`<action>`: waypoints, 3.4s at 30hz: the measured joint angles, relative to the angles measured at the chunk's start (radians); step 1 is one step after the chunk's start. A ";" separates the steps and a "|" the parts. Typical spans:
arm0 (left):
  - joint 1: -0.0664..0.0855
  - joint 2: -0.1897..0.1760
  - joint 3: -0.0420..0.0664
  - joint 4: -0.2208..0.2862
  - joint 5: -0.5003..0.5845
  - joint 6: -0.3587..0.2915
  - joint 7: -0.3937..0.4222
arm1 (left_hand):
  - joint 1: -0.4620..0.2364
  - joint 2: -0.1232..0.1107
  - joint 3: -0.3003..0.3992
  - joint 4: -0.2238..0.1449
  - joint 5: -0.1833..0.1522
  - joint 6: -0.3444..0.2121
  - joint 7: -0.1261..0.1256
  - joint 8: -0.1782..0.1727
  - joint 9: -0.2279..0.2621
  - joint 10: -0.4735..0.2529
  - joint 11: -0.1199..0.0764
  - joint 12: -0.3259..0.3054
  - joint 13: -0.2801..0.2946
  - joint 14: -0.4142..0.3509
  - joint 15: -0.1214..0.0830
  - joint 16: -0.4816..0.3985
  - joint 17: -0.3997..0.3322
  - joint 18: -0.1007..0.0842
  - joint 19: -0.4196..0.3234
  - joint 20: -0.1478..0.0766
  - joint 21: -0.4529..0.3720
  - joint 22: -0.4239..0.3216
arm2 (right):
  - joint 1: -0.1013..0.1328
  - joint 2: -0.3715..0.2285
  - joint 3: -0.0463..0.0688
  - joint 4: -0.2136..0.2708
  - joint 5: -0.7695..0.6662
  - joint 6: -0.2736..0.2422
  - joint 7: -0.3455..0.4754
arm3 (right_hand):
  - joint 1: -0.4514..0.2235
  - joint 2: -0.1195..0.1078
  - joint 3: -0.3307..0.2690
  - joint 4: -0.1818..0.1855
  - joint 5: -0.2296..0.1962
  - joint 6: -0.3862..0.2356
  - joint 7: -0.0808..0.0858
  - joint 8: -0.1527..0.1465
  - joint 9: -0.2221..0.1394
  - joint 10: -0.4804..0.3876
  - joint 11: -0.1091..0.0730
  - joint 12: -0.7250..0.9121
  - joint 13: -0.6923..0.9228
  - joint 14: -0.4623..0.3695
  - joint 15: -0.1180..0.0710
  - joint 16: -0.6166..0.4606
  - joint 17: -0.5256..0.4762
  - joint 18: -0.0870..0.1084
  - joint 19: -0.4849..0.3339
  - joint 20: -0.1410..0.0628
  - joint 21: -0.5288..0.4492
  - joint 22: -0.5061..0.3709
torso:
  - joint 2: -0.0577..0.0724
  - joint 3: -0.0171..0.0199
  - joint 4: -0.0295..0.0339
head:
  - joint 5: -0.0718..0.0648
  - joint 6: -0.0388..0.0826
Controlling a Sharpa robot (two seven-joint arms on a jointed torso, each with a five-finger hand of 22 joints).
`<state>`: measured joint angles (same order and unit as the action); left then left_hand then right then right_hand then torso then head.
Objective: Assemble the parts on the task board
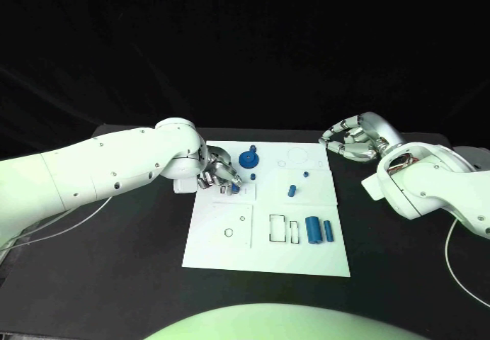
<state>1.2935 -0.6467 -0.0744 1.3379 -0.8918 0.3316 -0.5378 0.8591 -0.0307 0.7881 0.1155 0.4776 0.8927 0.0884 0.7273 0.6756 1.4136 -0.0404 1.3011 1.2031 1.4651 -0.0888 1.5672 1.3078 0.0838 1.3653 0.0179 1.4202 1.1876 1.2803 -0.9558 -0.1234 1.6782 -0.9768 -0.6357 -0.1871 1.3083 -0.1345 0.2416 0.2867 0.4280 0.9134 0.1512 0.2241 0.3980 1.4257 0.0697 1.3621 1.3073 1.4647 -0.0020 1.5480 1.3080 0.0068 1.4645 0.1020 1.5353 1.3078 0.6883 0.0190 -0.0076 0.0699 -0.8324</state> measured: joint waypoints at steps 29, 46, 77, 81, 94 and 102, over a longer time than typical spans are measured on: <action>0.002 0.013 0.000 -0.020 -0.027 0.036 -0.001 | 0.000 0.000 -0.002 -0.002 0.002 0.006 -0.002 -0.003 -0.003 0.006 -0.002 0.000 -0.003 0.000 0.000 0.000 0.000 0.000 0.000 0.000 0.000 0.001 | -0.002 0.000 0.000 0.000 0.000 0.000 0.000 | 0.000 0.000 0.007 0.001 0.008 0.000 0.000 0.000 -0.001 0.000 0.000 0.000 0.001 0.000 0.000 0.000 0.000 0.000 0.000 0.000 0.000 0.000 | 0.001 -0.0009 -0.0005 | 0.000 -0.003; 0.001 0.019 -0.002 -0.026 -0.037 0.039 -0.002 | 0.001 -0.001 -0.002 -0.002 0.002 0.006 -0.002 -0.005 -0.004 0.007 0.000 0.000 -0.004 0.000 0.000 0.000 0.000 0.000 0.000 0.000 0.000 0.000 | -0.002 0.000 0.000 0.000 0.000 0.000 0.001 | 0.004 -0.004 0.007 0.001 0.010 0.000 0.000 0.000 -0.001 0.000 0.000 0.000 0.000 0.000 0.000 0.000 0.000 0.000 0.000 0.000 0.000 0.000 | 0.001 -0.0009 0.0001 | 0.001 -0.007; 0.006 0.042 -0.004 -0.061 -0.032 0.079 -0.006 | 0.001 -0.001 0.000 0.000 -0.008 0.016 -0.005 -0.005 -0.011 0.006 0.000 0.000 -0.004 0.000 0.000 0.000 0.000 0.000 0.000 0.000 0.000 0.002 | -0.003 -0.005 0.000 0.004 0.000 0.000 0.001 | -0.001 -0.009 0.013 0.001 0.010 0.000 0.000 0.004 -0.001 0.000 0.000 0.000 0.000 0.000 0.000 0.000 -0.001 0.000 0.000 0.000 0.000 0.000 | 0.000 0.0002 -0.0008 | 0.000 -0.012; 0.006 0.043 -0.004 -0.063 -0.029 0.085 -0.007 | -0.018 0.018 -0.009 -0.009 -0.077 0.016 -0.005 -0.006 -0.020 0.006 0.000 -0.004 -0.003 0.000 0.000 0.000 0.000 0.000 0.000 0.000 0.000 0.004 | -0.003 -0.005 0.000 0.004 0.000 0.000 0.001 | -0.001 -0.009 0.013 0.001 0.010 0.000 0.000 0.004 -0.001 0.000 0.000 0.000 0.000 0.000 0.000 0.000 -0.001 0.000 0.000 0.000 0.000 -0.001 | 0.000 0.0001 -0.0008 | -0.001 -0.013; 0.004 0.046 -0.007 -0.069 -0.024 0.094 -0.010 | -0.066 0.037 -0.022 0.015 -0.134 0.055 -0.037 -0.006 -0.043 0.007 0.000 -0.012 -0.002 0.000 0.000 0.000 0.000 0.000 0.000 0.000 0.000 0.003 | -0.003 -0.006 0.000 0.004 0.000 0.000 0.001 | -0.001 -0.009 0.013 0.001 0.016 0.000 0.000 0.004 -0.002 0.000 0.000 0.000 0.000 0.000 0.000 0.000 0.000 0.000 0.000 0.000 0.000 0.000 | 0.000 -0.0006 -0.0002 | -0.003 -0.012; 0.003 0.047 -0.007 -0.069 -0.024 0.095 -0.012 | -0.073 0.030 -0.045 0.020 -0.135 0.080 -0.058 -0.006 -0.045 0.007 -0.001 -0.012 -0.003 0.000 0.000 0.000 0.000 0.000 0.000 0.000 0.000 0.003 | -0.003 -0.006 0.000 0.003 0.000 0.000 0.001 | -0.001 -0.009 0.012 0.001 0.016 0.000 0.000 0.004 -0.002 0.000 0.000 0.000 0.000 0.000 0.000 0.000 0.000 0.000 0.000 0.000 0.000 0.000 | 0.000 -0.0010 -0.0005 | -0.004 -0.012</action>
<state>1.2968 -0.6001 -0.0816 1.2685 -0.9159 0.4270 -0.5497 0.7865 -0.0002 0.7427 0.1353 0.3424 0.9728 0.0305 0.7217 0.6302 1.4203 -0.0410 1.2890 1.2001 1.4649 -0.0889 1.5672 1.3074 0.0839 1.3652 0.0179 1.4201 1.1909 1.2776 -0.9614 -0.1235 1.6814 -0.9771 -0.6358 -0.1865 1.3071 -0.1439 0.2541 0.2881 0.4436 0.9135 0.1512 0.2280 0.3962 1.4257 0.0697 1.3621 1.3073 1.4648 -0.0020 1.5480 1.3080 0.0069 1.4645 0.1020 1.5353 1.3080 0.6886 0.0180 -0.0081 0.0661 -0.8446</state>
